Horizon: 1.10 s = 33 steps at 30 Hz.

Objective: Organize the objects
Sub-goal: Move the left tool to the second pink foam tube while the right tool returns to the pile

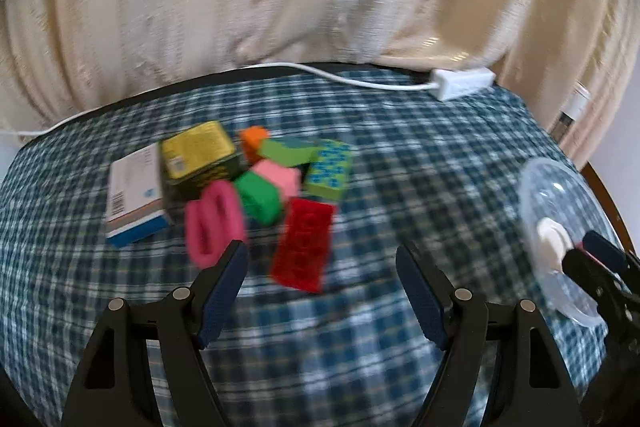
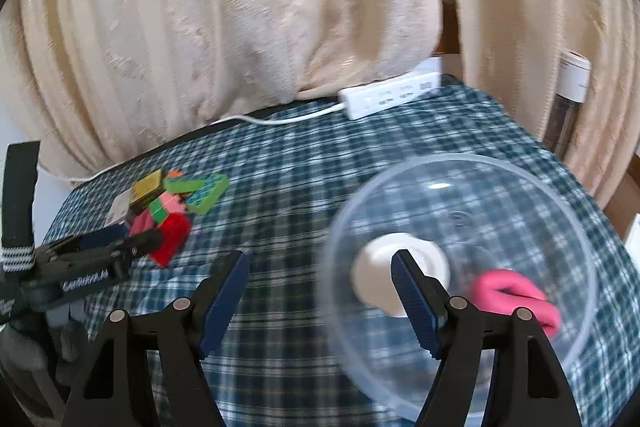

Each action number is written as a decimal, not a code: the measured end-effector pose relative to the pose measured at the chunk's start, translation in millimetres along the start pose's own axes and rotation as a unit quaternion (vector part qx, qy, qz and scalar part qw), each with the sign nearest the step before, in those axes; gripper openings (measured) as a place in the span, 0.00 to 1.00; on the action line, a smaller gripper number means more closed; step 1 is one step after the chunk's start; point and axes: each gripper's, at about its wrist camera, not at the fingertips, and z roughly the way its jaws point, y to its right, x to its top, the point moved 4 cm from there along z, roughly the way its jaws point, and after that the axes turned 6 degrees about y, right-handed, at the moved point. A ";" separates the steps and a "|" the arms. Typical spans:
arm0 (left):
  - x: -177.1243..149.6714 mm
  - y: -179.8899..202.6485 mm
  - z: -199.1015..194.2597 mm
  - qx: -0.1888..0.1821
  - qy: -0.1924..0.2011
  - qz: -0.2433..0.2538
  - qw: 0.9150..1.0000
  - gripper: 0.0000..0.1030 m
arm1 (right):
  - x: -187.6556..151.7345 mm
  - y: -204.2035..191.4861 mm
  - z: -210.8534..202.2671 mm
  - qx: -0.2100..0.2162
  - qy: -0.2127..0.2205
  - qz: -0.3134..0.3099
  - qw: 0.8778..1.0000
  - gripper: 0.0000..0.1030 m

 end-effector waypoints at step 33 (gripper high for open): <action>-5.7 -79.9 63.0 0.050 -0.037 -0.021 0.998 0.68 | -21.7 -98.8 65.5 0.076 -0.086 -0.078 0.990 0.75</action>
